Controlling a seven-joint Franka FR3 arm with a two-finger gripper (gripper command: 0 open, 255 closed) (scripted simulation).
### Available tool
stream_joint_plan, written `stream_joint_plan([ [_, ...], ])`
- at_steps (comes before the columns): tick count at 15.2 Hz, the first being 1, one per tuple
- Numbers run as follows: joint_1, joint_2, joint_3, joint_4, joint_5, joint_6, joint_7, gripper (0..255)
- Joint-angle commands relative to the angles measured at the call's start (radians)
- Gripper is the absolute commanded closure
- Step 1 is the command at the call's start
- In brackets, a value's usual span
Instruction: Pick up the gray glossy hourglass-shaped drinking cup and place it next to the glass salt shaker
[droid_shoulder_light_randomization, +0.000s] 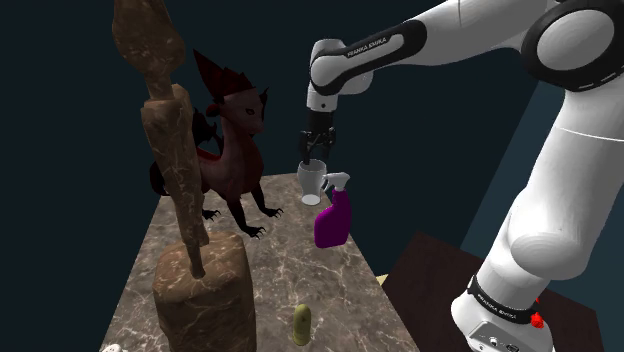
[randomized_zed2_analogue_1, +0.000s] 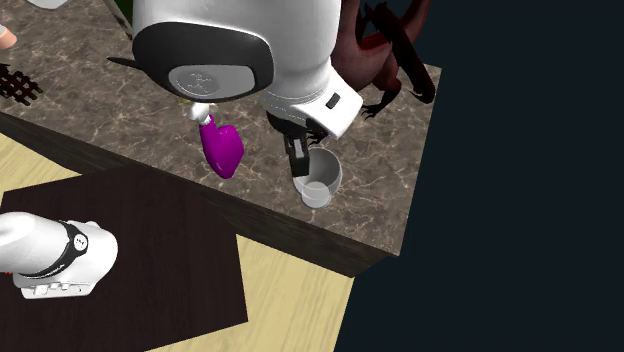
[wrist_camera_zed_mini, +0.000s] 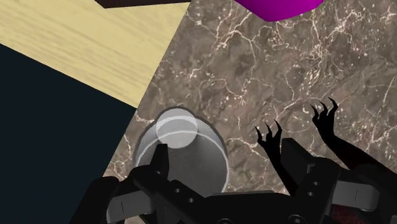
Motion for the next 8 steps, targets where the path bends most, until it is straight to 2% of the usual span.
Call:
stream_joint_plan([
  [1, -0.002, 0.087, 0.0, 0.079, 0.024, 0.001, -0.016, 0],
  [3, -0.004, 0.144, 0.002, 0.133, 0.04, -0.001, -0.025, 0],
  [8, 0.0, 0.163, 0.006, 0.09, 0.044, 0.061, -0.028, 0],
])
